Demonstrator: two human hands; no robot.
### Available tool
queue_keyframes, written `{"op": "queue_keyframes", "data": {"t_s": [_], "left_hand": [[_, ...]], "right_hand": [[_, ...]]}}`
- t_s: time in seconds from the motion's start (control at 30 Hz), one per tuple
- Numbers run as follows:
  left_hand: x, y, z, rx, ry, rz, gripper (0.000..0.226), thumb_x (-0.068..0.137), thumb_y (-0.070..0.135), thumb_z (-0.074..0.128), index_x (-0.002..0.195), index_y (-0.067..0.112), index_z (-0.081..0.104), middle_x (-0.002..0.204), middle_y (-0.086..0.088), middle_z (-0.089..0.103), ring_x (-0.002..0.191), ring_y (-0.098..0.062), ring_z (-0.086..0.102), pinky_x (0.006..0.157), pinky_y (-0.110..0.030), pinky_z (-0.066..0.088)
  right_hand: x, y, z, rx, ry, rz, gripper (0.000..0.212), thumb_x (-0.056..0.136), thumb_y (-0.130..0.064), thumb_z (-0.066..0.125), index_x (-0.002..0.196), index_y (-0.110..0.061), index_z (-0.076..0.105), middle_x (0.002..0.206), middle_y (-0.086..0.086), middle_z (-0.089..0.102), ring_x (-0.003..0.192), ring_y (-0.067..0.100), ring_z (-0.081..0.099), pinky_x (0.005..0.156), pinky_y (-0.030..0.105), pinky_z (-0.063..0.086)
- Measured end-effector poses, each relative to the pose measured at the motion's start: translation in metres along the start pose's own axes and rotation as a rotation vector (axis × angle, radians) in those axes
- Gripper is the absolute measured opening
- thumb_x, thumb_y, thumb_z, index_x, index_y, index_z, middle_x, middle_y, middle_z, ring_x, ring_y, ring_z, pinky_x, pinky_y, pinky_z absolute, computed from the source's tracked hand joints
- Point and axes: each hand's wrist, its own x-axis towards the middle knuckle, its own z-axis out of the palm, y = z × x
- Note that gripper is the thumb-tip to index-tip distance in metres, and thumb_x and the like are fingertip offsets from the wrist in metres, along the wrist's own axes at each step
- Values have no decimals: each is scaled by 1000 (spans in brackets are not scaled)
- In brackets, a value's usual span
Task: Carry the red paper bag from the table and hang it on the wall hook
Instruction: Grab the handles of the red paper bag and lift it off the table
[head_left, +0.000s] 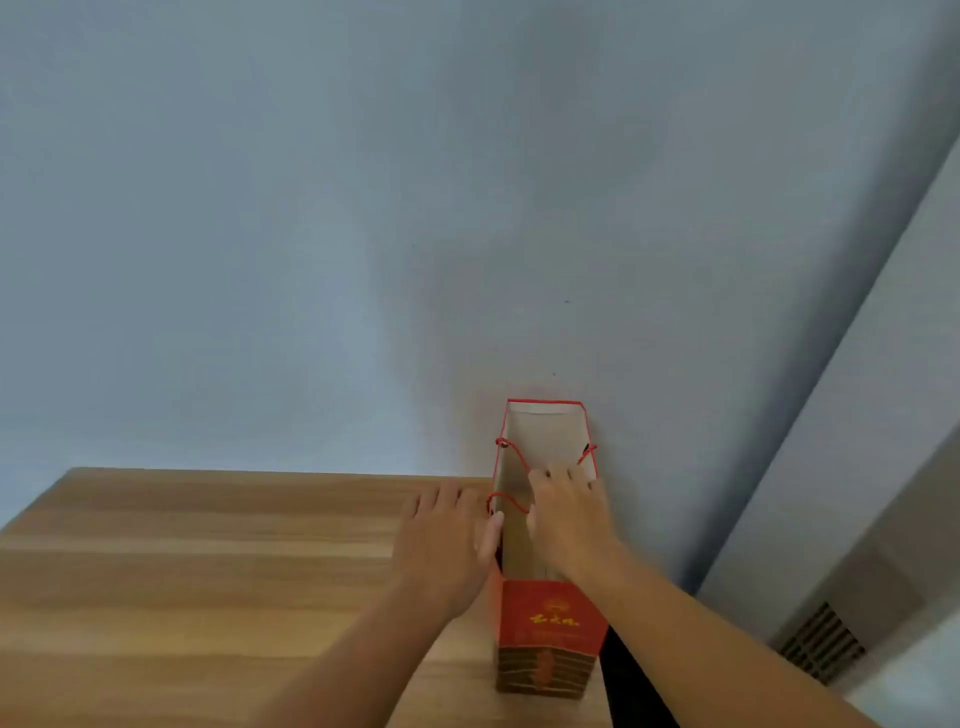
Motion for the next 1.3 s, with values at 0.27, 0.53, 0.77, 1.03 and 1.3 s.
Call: {"op": "queue_keyframes", "data": {"t_s": [0.27,0.53,0.77,1.03,1.3], "left_hand": [[5,-29,23,-54,46,-36,53,98,58,27,121,25,62,121,4,65,113,-18,58,101,-36,45],[6,-35,26,-57,26,-45,52,99,57,28,123,25,61,122,4,63,113,-17,58,102,-36,44],[5,-33,25,-54,26,-29,51,99,56,31,123,25,62,121,5,65,111,-17,59,101,-35,45],[7,-38,30,-49,-12,-50,50,100,57,30,129,26,58,127,5,62,118,-16,56,106,-35,43],[9,-37,35,-43,-31,-44,50,100,57,29,126,26,59,125,5,61,115,-16,57,103,-35,43]], "right_hand": [[23,-9,52,-23,-312,29,44,94,-28,61,136,-24,47,138,6,47,128,30,44,104,55,41],[28,-14,63,12,-451,82,58,93,-25,63,145,-28,36,145,8,39,136,33,36,109,64,35],[30,-12,65,8,-516,140,68,89,-27,65,147,-35,29,147,8,30,138,35,30,108,69,30],[32,-13,68,-21,-576,171,70,88,-25,68,147,-32,31,149,8,30,140,35,29,111,67,30],[30,-12,58,7,-663,228,62,87,-4,61,144,-15,40,141,14,40,127,34,46,97,44,52]]}}
